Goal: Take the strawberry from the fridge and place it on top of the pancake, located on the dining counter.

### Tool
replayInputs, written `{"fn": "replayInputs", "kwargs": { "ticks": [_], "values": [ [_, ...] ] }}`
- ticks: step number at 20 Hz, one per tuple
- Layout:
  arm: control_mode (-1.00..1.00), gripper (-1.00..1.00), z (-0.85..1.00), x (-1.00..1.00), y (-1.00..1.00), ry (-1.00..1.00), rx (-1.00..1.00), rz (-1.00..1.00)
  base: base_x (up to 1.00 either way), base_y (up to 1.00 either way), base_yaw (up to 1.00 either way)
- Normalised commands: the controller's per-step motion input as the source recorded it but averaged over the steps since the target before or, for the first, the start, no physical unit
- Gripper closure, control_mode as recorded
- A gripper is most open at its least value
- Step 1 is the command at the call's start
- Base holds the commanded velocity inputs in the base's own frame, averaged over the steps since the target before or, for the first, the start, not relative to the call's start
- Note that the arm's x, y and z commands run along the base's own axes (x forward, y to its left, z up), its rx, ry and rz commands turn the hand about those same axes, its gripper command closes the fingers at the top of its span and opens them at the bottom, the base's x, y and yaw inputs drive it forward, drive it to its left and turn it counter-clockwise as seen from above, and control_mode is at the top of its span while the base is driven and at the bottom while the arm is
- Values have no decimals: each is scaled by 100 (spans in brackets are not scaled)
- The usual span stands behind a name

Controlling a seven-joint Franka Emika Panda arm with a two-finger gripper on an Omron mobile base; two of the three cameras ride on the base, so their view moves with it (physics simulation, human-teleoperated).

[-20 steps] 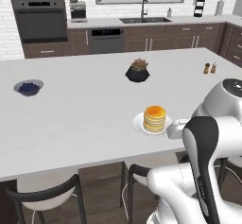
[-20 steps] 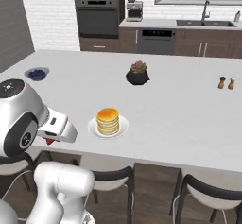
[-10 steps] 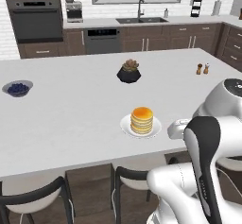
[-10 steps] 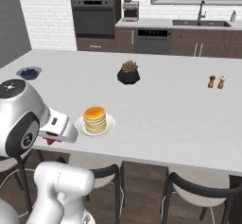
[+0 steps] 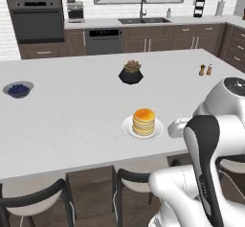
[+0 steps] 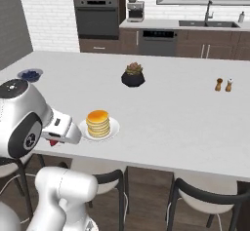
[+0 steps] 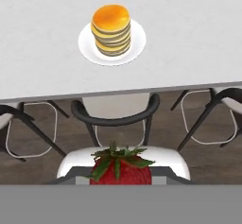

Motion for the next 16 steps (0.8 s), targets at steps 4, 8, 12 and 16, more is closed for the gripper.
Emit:
{"fn": "replayInputs", "kwargs": {
  "ticks": [4, 8, 12, 16],
  "values": [
    [-100, 100, 48, 96, 3, -1, -1, 0, 0, 0, 0],
    [-100, 100, 37, 100, 15, -12, -3, -5, 0, 0, 0],
    [-100, 100, -11, 100, 25, -11, -2, -6, 0, 0, 0],
    [-100, 100, -41, 100, 11, -4, 0, -9, 0, 0, 0]
  ]
}}
